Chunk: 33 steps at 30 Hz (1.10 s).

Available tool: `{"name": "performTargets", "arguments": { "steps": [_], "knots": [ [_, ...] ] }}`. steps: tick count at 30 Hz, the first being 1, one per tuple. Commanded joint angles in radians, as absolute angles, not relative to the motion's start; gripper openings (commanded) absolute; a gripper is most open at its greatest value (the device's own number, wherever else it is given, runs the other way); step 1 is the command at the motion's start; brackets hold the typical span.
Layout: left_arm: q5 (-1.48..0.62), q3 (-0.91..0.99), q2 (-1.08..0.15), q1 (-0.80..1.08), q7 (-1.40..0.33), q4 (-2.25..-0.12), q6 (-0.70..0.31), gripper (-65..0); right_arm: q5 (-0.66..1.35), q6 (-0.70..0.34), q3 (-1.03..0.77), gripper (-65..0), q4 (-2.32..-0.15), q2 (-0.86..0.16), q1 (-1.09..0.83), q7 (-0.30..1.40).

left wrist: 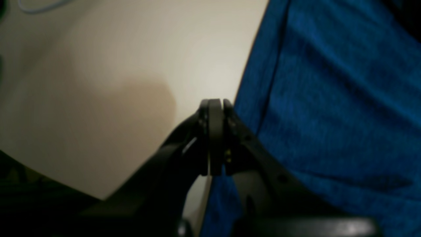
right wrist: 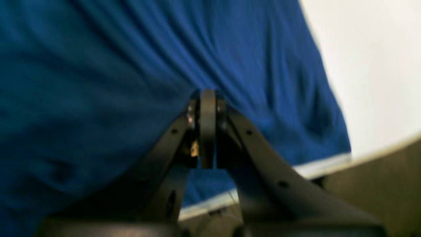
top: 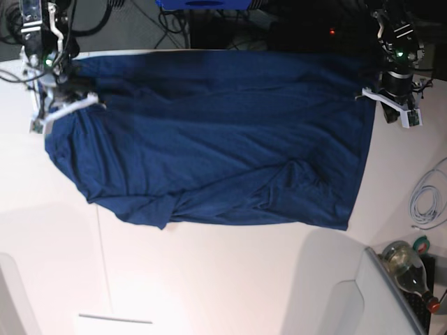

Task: Layout the t-shirt on the table in an organized manner, then fold the t-shirt properly
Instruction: 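Pull the shirt corner with the right gripper toward the collar edge, then release the shirt and move both grippers to the hem edge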

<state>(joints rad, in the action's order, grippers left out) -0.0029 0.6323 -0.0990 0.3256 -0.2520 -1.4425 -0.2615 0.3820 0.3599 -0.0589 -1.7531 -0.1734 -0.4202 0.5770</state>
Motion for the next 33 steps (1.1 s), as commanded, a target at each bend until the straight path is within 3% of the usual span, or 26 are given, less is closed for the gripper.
{"name": "performTargets", "arguments": {
  "steps": [1, 6, 11, 17, 21, 22, 25, 27, 29, 33],
  "knots": [
    [-0.007, 0.634, -0.114, 0.302, -0.229, -1.461, -0.255, -65.0, 0.372, 0.357, -0.062, -64.7, -1.774, -0.186, -0.372, 0.559],
    [-0.007, 0.63, -0.159, 0.166, -0.378, -1.443, -0.257, -65.0, 0.377, 0.234, -0.061, -59.6, -1.621, -0.196, -0.079, 0.559],
    [-0.001, 0.605, -0.208, -0.025, -0.461, -1.342, -0.257, -65.0, 0.377, 0.13, -0.062, -51.5, -1.26, -0.145, 0.262, 0.552],
    [-0.002, 0.446, -0.291, -0.268, -0.46, -1.043, -0.257, -65.0, 0.374, 0.021, -0.061, -32.3, -0.786, -0.117, 0.542, 0.433],
    [0.002, 0.412, -0.309, -0.401, -0.456, -0.839, -0.257, -65.0, 0.372, 0.013, -0.061, -24.6, -0.624, -0.11, 0.605, 0.366],
    [-0.001, 0.41, -0.314, -0.426, -0.45, -0.8, -0.257, -60.4, 0.372, 0.013, -0.061, -24.0, -0.599, -0.11, 0.611, 0.352],
    [0.004, 0.409, -0.314, -0.467, -0.366, -0.705, -0.257, -33.7, 0.372, 0.012, -0.061, -23.9, -0.562, -0.107, 0.611, 0.308],
    [0.005, 0.394, -0.314, -0.479, -0.308, -0.654, -0.257, -22.5, 0.372, 0.012, -0.061, -23.9, -0.549, -0.107, 0.608, 0.3],
    [0.005, 0.335, -0.314, -0.509, -0.266, -0.587, -0.257, -17.8, 0.372, 0.012, -0.059, -23.9, -0.522, -0.097, 0.608, 0.3],
    [-0.004, 0.268, -0.312, -0.553, -0.202, -0.469, -0.254, -17.8, 0.371, -0.015, -0.059, -24.0, -0.507, -0.085, 0.605, 0.303]
  ]
}}
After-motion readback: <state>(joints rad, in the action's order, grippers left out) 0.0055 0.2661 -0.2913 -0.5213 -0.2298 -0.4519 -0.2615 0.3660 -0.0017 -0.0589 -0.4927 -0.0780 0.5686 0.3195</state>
